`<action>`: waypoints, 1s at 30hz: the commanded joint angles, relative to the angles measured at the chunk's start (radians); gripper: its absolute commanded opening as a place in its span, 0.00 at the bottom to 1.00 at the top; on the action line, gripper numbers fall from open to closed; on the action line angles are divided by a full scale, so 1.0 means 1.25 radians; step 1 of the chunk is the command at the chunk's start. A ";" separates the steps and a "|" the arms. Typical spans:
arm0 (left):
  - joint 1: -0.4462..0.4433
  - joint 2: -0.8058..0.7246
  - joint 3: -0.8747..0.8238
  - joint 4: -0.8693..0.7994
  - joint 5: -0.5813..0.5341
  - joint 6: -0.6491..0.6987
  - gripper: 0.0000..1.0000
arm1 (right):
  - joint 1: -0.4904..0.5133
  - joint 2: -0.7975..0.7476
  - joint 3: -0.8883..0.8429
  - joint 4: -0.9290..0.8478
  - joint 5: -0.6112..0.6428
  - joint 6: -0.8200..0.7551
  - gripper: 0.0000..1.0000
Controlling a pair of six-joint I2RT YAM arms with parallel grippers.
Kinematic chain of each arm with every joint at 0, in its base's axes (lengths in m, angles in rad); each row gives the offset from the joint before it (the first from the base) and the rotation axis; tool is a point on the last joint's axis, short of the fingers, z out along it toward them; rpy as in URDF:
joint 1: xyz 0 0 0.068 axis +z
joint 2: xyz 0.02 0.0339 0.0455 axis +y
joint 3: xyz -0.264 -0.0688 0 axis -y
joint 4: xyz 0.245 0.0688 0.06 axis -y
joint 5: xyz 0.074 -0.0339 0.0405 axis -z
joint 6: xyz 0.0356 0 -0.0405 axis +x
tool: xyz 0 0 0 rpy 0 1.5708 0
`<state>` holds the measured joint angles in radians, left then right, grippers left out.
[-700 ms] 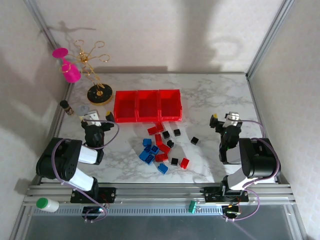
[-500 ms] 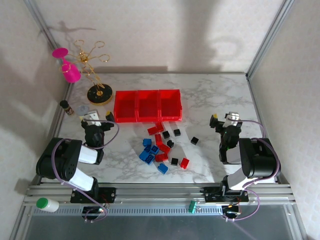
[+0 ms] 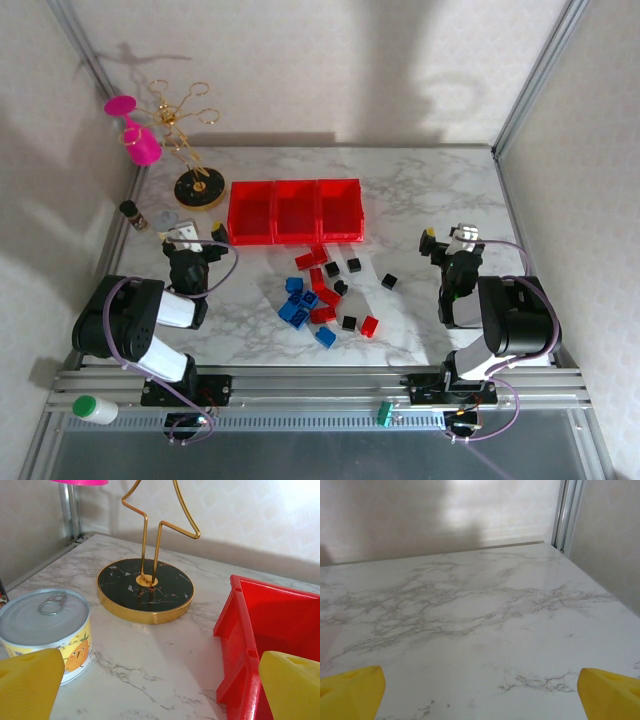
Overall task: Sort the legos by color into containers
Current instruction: Pick up the lego from the center of the table.
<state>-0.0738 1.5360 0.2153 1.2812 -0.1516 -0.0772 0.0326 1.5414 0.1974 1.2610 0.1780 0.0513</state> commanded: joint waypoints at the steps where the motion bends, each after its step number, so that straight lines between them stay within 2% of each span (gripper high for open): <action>1: 0.007 0.000 0.012 -0.001 0.013 0.010 0.99 | 0.000 0.002 0.013 0.029 -0.009 -0.010 0.99; 11: 0.008 0.000 0.011 0.004 0.013 0.010 0.99 | 0.000 0.001 0.012 0.029 -0.010 -0.010 0.99; 17: 0.004 -0.086 0.085 -0.213 -0.079 -0.030 0.99 | 0.000 -0.017 0.009 0.019 -0.034 -0.017 0.99; 20: 0.004 -0.108 0.100 -0.281 -0.072 -0.061 0.99 | -0.001 -0.047 0.006 0.002 -0.032 -0.018 0.99; 24: 0.001 -0.154 0.104 -0.325 -0.076 -0.078 0.99 | 0.000 -0.126 0.020 -0.087 0.004 -0.006 0.99; 26: 0.001 -0.187 0.116 -0.360 -0.078 -0.087 0.99 | -0.002 -0.190 0.041 -0.176 0.052 0.020 0.99; 30: 0.001 -0.236 0.144 -0.434 -0.020 -0.093 0.99 | -0.007 -0.232 0.133 -0.338 0.130 0.106 0.99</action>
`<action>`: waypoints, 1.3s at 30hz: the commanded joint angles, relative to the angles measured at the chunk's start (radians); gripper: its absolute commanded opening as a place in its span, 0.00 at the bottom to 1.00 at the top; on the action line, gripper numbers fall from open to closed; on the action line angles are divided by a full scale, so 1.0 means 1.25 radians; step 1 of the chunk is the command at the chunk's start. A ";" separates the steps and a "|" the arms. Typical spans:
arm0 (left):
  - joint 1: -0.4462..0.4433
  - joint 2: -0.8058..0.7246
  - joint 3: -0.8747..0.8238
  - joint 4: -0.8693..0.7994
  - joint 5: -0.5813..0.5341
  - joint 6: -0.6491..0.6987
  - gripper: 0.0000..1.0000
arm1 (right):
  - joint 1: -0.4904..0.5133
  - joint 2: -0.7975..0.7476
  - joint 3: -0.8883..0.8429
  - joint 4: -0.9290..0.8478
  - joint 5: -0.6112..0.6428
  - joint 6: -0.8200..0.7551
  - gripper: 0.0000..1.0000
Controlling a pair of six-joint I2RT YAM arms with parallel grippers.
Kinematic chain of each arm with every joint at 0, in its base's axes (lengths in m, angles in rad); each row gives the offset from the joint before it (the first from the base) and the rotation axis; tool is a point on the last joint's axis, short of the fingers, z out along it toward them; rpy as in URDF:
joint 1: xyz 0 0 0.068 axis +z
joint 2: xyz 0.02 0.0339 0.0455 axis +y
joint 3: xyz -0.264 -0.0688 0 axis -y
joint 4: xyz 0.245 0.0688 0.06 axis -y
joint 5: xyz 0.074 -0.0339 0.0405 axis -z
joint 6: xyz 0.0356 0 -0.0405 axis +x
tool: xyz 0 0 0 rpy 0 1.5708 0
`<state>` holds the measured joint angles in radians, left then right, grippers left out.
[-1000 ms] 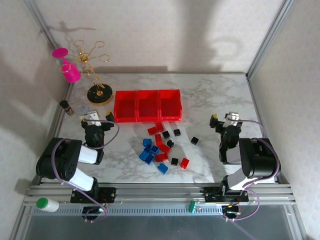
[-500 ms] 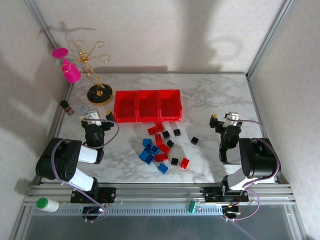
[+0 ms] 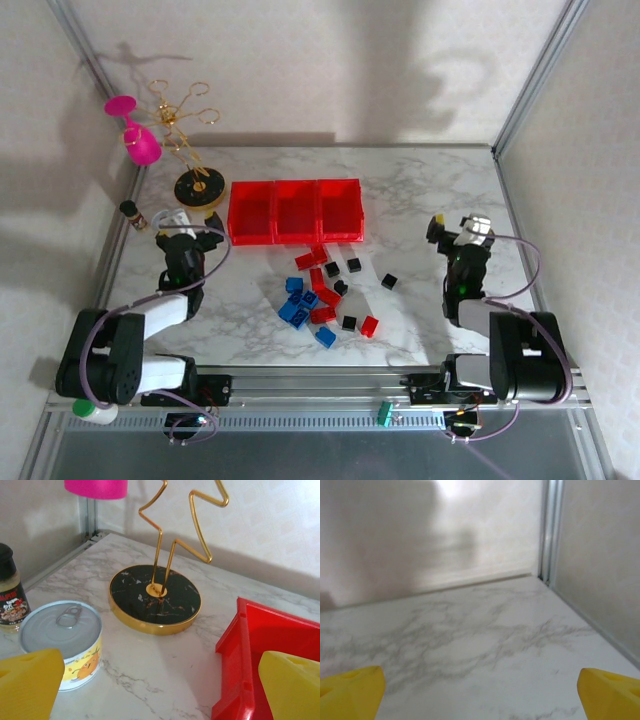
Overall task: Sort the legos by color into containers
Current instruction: Pick up the lego from the center of the table.
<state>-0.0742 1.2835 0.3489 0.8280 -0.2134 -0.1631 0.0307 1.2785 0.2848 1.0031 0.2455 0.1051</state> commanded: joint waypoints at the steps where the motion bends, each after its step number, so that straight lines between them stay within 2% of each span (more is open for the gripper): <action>1: 0.003 -0.043 0.042 -0.080 0.026 -0.040 0.99 | -0.007 -0.024 0.087 -0.180 0.084 0.078 0.99; 7: 0.008 -0.078 0.058 -0.115 0.052 -0.140 0.99 | -0.008 -0.030 0.154 -0.356 0.056 0.223 0.99; 15: 0.003 -0.121 0.080 -0.216 0.115 -0.258 0.99 | 0.019 -0.073 0.168 -0.468 0.000 0.286 0.99; 20: -0.043 -0.157 0.110 -0.316 0.127 -0.264 0.99 | 0.084 -0.079 0.201 -0.567 -0.003 0.275 0.99; 25: -0.120 -0.183 0.145 -0.422 0.126 -0.253 0.99 | 0.169 -0.105 0.219 -0.647 0.007 0.298 0.99; 34: -0.245 -0.224 0.200 -0.578 0.144 -0.280 0.99 | 0.368 -0.111 0.277 -0.769 0.044 0.334 0.99; 39: -0.327 -0.197 0.263 -0.702 0.145 -0.275 0.99 | 0.474 -0.113 0.307 -0.821 0.062 0.368 0.99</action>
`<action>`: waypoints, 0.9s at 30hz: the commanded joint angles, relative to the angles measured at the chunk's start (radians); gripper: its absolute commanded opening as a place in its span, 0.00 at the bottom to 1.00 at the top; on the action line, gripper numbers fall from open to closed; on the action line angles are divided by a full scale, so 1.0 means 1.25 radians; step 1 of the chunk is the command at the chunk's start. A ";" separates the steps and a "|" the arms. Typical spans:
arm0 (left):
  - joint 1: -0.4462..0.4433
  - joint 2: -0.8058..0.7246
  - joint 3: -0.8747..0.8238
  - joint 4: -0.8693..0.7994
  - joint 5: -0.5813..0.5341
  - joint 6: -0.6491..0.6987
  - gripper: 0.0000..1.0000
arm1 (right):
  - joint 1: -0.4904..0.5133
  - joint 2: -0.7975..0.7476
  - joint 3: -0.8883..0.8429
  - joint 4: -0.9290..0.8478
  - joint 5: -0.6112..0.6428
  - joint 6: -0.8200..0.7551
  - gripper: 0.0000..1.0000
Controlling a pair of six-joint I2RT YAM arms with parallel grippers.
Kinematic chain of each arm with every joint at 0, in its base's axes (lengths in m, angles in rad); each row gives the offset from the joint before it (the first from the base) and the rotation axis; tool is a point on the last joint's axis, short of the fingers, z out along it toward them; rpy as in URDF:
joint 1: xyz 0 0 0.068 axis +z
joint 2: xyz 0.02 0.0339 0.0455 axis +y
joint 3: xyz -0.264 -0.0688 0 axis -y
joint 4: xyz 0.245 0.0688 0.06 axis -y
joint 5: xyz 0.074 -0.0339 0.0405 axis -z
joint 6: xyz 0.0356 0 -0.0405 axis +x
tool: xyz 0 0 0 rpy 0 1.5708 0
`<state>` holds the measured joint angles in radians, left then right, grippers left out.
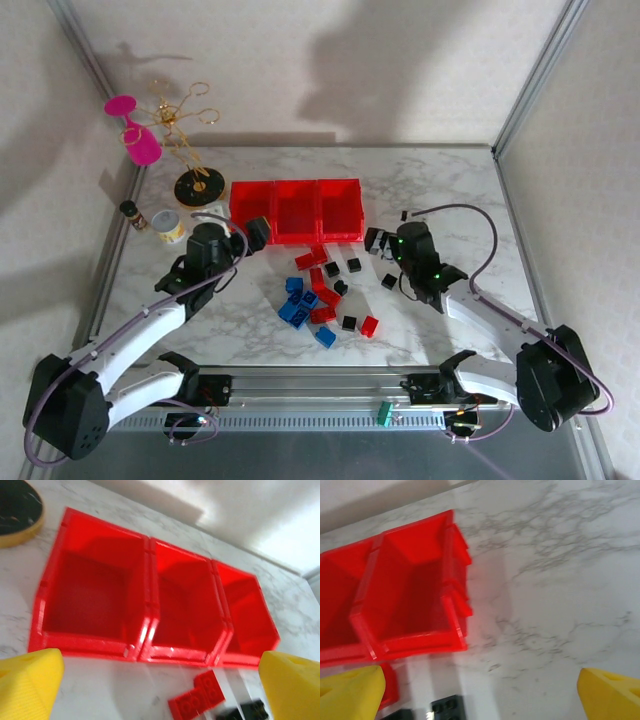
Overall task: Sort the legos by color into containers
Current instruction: Pick up the lego from the center of the table.
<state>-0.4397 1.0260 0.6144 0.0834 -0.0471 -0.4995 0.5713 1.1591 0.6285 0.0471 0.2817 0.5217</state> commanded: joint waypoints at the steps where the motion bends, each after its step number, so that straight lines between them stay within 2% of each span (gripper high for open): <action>1: -0.048 0.016 0.065 -0.134 0.012 -0.007 0.99 | 0.059 -0.016 0.039 -0.068 0.040 0.044 0.99; 6: -0.140 0.045 0.101 -0.228 0.016 -0.005 0.96 | 0.158 0.014 0.068 -0.123 0.051 0.090 0.99; 11: -0.201 0.134 0.164 -0.312 0.038 0.003 0.92 | 0.209 0.036 0.069 -0.163 0.048 0.150 0.99; 15: -0.246 0.201 0.199 -0.330 0.016 -0.009 0.84 | 0.216 0.036 0.063 -0.197 0.040 0.188 0.99; 23: -0.323 0.364 0.297 -0.337 0.005 -0.043 0.78 | 0.215 0.018 0.063 -0.291 0.064 0.220 0.99; 27: -0.337 0.441 0.337 -0.357 -0.012 -0.055 0.75 | 0.215 0.006 0.061 -0.308 0.068 0.228 0.99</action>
<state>-0.8520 1.5318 0.9943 -0.3130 -0.0223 -0.5434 0.8322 1.1934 0.6922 -0.2871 0.3340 0.7784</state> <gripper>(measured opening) 0.758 0.988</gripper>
